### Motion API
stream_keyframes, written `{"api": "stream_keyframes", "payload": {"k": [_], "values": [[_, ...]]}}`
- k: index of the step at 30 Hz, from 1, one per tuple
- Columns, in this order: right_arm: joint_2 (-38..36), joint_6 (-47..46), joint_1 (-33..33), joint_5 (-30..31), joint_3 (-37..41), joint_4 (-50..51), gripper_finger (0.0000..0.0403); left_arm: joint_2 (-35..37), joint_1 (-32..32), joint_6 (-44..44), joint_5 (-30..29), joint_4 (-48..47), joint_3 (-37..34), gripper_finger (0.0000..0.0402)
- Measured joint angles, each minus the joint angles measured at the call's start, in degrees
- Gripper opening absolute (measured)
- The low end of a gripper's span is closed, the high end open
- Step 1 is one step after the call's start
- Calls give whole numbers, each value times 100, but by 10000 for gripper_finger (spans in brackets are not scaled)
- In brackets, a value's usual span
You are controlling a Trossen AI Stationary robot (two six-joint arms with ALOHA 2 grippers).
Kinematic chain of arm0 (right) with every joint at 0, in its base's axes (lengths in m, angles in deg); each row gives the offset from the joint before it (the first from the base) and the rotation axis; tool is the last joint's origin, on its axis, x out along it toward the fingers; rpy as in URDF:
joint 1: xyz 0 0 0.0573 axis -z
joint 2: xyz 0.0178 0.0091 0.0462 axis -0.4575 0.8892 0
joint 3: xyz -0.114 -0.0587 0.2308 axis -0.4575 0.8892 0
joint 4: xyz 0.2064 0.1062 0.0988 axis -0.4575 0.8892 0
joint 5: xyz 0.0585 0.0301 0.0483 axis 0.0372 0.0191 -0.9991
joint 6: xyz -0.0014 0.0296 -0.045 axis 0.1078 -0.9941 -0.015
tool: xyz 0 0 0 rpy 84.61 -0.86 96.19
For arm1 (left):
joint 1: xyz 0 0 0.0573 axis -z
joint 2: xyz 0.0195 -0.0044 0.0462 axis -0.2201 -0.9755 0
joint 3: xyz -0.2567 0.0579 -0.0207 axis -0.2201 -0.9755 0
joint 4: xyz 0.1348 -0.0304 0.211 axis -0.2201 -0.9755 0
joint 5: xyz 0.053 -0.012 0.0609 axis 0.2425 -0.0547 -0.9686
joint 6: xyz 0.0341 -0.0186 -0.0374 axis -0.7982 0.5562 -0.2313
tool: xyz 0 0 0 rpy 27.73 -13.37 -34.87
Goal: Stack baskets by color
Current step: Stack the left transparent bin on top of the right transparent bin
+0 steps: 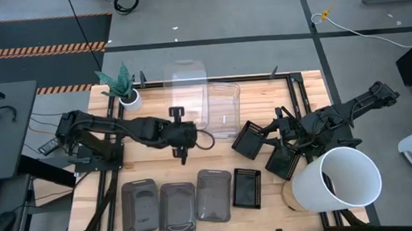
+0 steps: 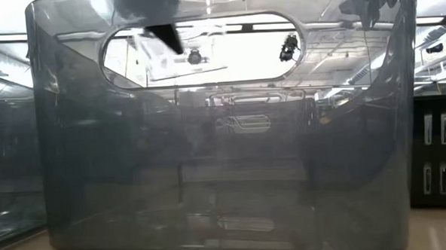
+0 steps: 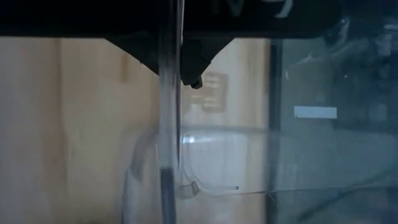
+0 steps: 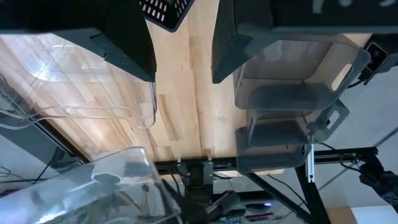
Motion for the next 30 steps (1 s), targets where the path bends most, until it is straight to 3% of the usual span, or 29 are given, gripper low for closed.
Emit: {"api": "stream_keyframes", "payload": {"k": [4,12,20,30], "values": [[0,6,0,0,0,-1,161,-49,-260,-659,300,892,0,5],[-2,11,0,0,0,4,161,-389,-832,-1003,1729,2502,-20,5],[-26,37,0,-2,-7,82,161,-1115,-964,-921,2180,2739,-24,5],[-50,57,0,0,-7,40,161,-1265,-966,-709,2538,2480,-28,20]]}}
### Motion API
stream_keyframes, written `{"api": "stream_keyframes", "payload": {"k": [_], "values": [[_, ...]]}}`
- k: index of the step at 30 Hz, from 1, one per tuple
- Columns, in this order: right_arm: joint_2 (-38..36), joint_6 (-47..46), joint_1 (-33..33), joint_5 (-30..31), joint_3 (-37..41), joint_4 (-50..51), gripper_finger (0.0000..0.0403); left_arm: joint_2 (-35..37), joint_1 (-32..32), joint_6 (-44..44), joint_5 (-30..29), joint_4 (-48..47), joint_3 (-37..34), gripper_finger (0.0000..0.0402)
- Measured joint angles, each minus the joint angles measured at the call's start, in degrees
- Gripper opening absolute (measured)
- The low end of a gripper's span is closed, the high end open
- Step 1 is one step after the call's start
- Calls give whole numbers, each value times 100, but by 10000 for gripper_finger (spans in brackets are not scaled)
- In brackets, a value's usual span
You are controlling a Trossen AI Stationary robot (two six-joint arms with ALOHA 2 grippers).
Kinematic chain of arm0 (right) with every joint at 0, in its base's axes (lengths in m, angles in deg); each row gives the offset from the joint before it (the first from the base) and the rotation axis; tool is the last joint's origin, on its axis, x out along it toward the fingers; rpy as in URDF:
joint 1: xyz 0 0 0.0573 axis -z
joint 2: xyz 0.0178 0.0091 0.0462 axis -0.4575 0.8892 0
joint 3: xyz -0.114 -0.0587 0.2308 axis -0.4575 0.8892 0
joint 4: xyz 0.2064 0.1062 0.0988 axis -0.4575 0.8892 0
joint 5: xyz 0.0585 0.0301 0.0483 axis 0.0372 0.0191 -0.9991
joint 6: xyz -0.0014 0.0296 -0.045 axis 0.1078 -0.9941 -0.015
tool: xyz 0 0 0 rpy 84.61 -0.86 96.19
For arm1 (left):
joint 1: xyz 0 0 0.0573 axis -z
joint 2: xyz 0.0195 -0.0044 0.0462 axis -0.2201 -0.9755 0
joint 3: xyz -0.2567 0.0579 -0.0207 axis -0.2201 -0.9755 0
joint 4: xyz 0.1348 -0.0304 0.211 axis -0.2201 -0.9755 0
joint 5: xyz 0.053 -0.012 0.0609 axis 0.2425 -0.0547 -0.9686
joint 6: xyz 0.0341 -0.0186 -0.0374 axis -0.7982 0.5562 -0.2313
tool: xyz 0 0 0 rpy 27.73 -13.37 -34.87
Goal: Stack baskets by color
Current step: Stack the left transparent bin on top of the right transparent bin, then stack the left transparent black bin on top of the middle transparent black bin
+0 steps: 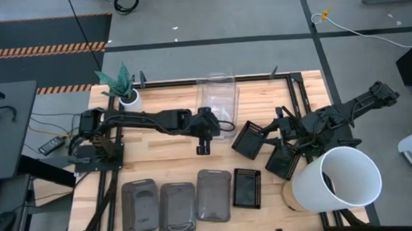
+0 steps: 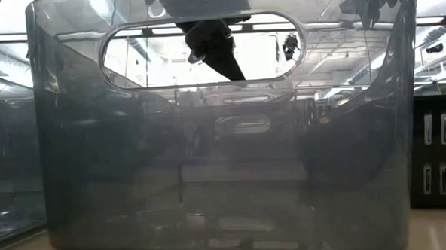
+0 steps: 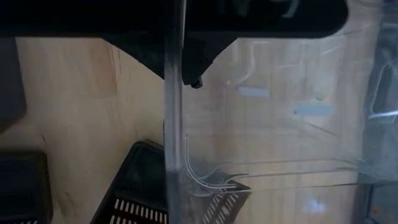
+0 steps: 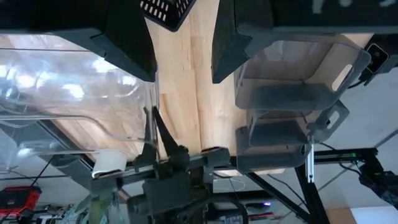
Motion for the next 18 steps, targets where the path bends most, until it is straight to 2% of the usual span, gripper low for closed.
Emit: {"api": "stream_keyframes", "payload": {"k": [11,15,18], "values": [[2,-2,0,0,0,6,161,14,9,76,6,-63,3,146],[2,-2,0,0,0,8,161,61,29,9,4,-92,4,172],[3,-32,0,0,2,25,161,363,137,-25,-122,-136,4,177]]}}
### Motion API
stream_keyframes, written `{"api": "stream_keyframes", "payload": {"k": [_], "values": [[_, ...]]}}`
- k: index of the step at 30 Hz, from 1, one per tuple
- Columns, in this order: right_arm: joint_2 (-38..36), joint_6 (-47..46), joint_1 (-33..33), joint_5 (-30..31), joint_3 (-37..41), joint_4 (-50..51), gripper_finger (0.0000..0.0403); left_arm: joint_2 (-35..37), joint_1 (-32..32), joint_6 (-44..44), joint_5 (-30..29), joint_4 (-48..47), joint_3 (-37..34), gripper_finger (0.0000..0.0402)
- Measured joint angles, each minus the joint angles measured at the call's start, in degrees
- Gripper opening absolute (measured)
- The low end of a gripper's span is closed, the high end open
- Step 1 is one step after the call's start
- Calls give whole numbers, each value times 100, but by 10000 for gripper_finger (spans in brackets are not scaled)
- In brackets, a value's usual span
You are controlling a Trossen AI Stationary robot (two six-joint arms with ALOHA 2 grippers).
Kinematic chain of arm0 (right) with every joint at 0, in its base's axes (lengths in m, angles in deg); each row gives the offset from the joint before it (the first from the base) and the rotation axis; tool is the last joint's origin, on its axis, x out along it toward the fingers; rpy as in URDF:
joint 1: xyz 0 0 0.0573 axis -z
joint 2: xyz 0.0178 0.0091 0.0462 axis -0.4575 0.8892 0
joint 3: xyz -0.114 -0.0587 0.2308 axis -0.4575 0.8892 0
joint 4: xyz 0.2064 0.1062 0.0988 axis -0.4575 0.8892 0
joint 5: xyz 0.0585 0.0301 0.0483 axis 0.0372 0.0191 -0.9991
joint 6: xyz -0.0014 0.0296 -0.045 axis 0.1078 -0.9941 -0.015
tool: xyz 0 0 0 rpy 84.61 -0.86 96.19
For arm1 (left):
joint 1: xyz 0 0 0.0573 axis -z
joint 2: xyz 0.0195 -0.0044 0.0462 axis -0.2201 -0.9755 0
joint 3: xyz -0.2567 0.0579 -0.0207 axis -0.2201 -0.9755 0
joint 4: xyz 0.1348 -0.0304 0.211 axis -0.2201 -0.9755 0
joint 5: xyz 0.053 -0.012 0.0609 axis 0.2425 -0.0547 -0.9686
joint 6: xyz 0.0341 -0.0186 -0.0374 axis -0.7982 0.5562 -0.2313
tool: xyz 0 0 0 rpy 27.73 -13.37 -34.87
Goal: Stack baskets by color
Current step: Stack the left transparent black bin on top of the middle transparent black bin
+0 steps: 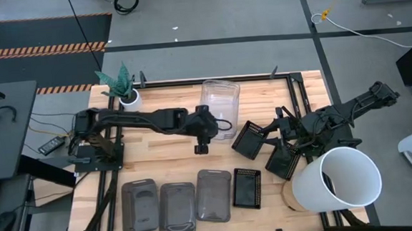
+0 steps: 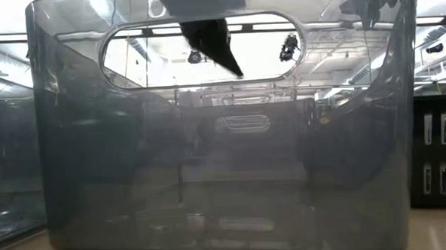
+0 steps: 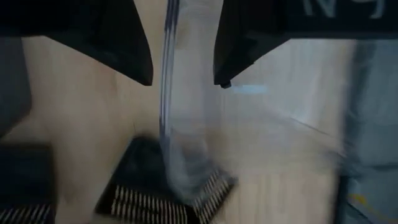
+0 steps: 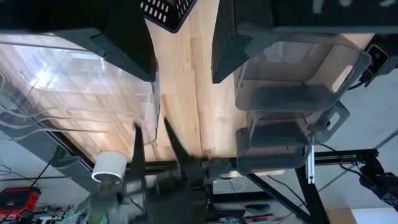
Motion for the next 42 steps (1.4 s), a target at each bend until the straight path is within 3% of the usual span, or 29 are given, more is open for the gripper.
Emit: {"api": "stream_keyframes", "payload": {"k": [6,11,20,23,26,30,37,42], "values": [[19,-172,0,-2,4,67,161,717,551,235,-269,-672,-68,170],[119,-252,-9,-10,7,96,161,990,1165,1555,267,-1698,-295,169],[286,-284,-13,-61,7,-21,161,1006,2587,4381,692,-3512,-426,166],[353,-289,-15,-76,7,-33,161,1004,3135,5171,434,-4071,-426,161],[436,-248,-15,-81,4,-99,161,1003,3721,5939,-231,-4637,-456,149],[580,-118,-14,-123,4,-315,161,1193,4300,6926,-361,-4830,-950,123],[810,113,-11,-296,4,-655,161,2149,4720,8298,-143,-4194,-2229,77],[895,95,-11,-408,4,-659,161,2669,4864,8767,-155,-4021,-2417,96]]}}
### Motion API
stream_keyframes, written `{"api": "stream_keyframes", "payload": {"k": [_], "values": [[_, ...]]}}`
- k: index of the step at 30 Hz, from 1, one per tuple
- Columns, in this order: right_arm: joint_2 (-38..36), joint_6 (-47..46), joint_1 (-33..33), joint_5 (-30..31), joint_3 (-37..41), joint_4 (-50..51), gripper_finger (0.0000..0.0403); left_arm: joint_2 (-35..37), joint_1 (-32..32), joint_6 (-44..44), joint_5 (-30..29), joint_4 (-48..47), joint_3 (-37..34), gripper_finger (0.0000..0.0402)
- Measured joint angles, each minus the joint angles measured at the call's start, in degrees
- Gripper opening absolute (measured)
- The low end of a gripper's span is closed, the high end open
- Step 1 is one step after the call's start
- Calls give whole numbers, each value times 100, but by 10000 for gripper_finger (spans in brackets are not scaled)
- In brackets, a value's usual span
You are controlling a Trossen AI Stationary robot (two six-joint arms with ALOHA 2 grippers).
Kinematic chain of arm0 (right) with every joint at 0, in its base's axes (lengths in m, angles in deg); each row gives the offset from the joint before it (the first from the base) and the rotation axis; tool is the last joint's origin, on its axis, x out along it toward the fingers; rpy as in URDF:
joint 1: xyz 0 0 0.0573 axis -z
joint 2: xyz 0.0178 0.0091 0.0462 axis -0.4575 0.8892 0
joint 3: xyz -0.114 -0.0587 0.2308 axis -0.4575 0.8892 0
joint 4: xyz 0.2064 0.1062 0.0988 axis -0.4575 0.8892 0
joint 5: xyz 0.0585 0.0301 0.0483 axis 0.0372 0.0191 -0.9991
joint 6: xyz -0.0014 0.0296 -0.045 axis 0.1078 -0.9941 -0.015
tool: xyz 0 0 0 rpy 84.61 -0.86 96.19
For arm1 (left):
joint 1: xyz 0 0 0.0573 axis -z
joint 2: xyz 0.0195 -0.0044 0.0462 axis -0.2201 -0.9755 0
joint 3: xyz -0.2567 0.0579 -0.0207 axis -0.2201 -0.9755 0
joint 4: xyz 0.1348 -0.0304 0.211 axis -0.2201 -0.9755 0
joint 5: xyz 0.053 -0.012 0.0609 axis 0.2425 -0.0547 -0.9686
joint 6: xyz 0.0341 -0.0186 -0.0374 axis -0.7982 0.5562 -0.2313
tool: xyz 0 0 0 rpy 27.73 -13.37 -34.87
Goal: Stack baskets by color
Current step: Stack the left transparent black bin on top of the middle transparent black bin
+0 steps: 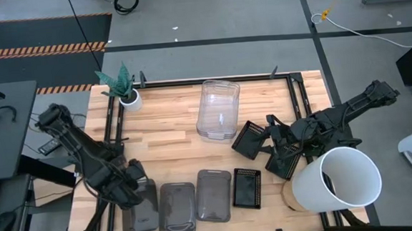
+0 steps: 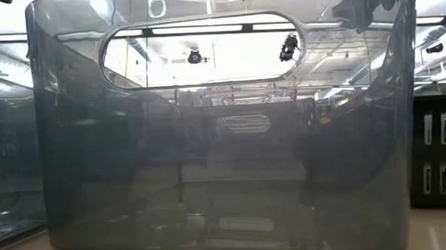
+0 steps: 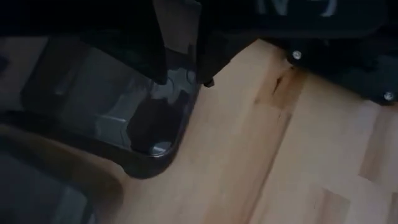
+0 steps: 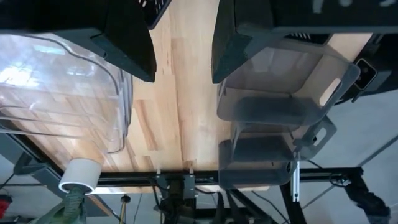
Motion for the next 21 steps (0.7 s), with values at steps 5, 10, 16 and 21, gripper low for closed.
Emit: {"api": "stream_keyframes", "payload": {"k": [5,10,16,21], "values": [[-4,-4,-7,-97,0,0,161,112,11,120,-179,-255,-35,159],[24,-4,-7,-114,0,46,161,114,8,91,82,10,-526,214],[33,-105,-7,-114,0,63,161,138,6,-62,202,704,-885,217],[33,-96,-5,-117,0,87,161,141,-105,-198,249,745,-1068,207]]}}
